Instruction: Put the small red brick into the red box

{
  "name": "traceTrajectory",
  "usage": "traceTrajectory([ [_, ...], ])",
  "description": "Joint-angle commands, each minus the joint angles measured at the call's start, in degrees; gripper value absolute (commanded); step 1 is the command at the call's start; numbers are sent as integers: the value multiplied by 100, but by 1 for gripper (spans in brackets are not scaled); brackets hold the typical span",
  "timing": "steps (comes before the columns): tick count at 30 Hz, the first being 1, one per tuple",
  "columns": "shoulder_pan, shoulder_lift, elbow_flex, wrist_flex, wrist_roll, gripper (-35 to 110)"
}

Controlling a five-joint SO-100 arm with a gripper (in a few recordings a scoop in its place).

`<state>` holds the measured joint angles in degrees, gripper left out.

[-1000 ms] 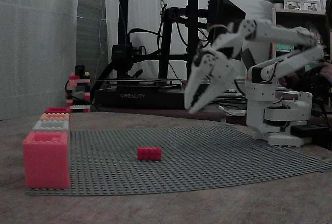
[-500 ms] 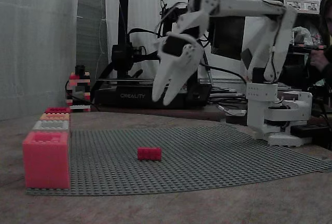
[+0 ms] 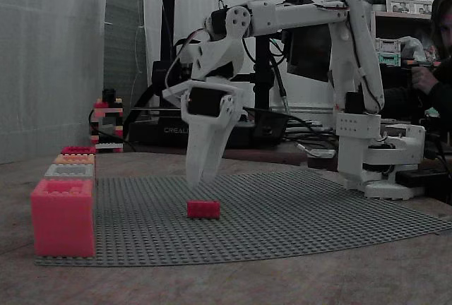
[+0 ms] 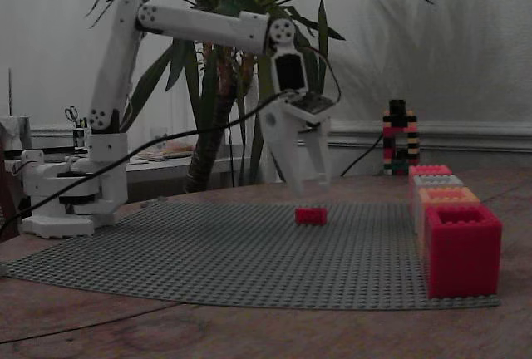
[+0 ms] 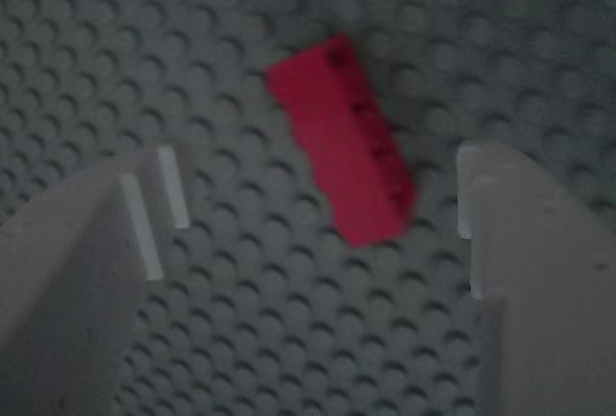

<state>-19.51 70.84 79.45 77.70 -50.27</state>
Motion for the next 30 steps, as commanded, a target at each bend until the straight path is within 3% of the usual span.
traceTrajectory([
  [1, -299, 123, -519, -26, -9, 26],
  [13, -334, -404, -606, -167, 79, 24],
  [20, -343, -492, -615, -387, 255, 1],
  [24, -264, -237, -1063, -422, 958, 0],
  [30, 492, -53, -2997, -211, 2795, 0],
])
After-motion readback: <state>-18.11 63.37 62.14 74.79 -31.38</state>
